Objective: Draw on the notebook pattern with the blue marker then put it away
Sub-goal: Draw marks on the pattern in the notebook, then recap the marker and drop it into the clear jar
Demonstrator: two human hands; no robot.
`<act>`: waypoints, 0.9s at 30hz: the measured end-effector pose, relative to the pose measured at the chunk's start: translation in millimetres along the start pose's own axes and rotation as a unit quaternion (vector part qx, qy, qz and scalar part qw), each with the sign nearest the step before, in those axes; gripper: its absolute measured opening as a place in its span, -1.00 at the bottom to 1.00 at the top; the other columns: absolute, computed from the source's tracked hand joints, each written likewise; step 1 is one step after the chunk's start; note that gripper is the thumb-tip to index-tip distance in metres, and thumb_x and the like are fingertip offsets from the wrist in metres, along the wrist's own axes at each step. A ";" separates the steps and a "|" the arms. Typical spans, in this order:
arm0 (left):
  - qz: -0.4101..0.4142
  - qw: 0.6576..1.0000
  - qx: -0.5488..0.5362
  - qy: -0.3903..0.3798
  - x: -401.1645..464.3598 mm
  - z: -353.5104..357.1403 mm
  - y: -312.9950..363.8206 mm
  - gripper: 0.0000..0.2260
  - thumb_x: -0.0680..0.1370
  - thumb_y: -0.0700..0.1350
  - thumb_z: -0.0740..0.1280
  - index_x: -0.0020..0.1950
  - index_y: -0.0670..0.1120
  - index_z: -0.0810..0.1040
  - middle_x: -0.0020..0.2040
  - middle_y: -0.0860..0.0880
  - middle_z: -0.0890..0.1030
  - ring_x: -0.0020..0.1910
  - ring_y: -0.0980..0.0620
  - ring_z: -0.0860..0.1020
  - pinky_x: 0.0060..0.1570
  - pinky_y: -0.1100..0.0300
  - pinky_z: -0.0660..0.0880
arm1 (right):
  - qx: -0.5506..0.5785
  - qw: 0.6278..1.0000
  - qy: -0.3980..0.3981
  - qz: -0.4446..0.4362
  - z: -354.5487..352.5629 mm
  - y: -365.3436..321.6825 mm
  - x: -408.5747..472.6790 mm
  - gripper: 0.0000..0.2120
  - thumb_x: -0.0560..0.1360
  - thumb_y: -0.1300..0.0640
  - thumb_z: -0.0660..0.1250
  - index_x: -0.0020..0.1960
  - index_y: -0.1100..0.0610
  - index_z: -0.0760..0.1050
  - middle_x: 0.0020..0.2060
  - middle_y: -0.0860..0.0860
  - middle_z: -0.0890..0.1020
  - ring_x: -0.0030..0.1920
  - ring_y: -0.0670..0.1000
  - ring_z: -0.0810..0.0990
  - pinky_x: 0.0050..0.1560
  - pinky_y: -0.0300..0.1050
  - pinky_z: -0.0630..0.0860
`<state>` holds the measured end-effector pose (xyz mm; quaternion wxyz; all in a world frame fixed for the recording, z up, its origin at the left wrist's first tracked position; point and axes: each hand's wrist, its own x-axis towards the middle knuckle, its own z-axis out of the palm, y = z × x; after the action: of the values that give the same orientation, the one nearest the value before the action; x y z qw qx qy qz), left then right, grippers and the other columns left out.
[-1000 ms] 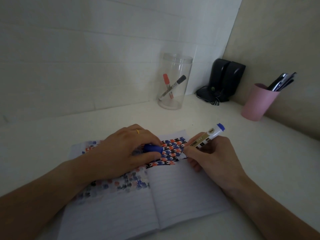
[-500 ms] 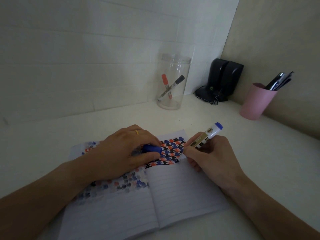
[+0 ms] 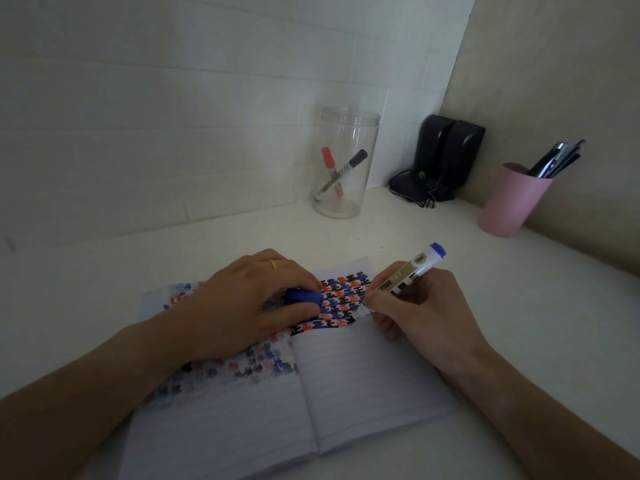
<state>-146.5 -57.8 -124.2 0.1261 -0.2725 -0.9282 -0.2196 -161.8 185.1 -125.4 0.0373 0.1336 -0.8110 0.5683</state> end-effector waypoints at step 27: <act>-0.010 1.000 -0.006 -0.010 -3.0 -0.8 2.7 -0.74 0.56 0.05 0.24 0.23 0.15 0.53 0.13 0.25 0.58 0.14 0.21 0.49 0.13 0.12 0.48 | 0.294 0.954 0.015 0.054 -7.3 -7.5 7.0 -0.82 0.45 0.25 0.40 0.03 0.26 0.67 -0.27 0.16 0.70 -0.26 0.05 0.65 -0.26 -0.15 0.57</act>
<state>-142.4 -57.5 -123.7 0.1131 -0.2658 -0.9308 -0.2239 -167.3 188.2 -114.5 -0.0224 0.0862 -0.6135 0.7846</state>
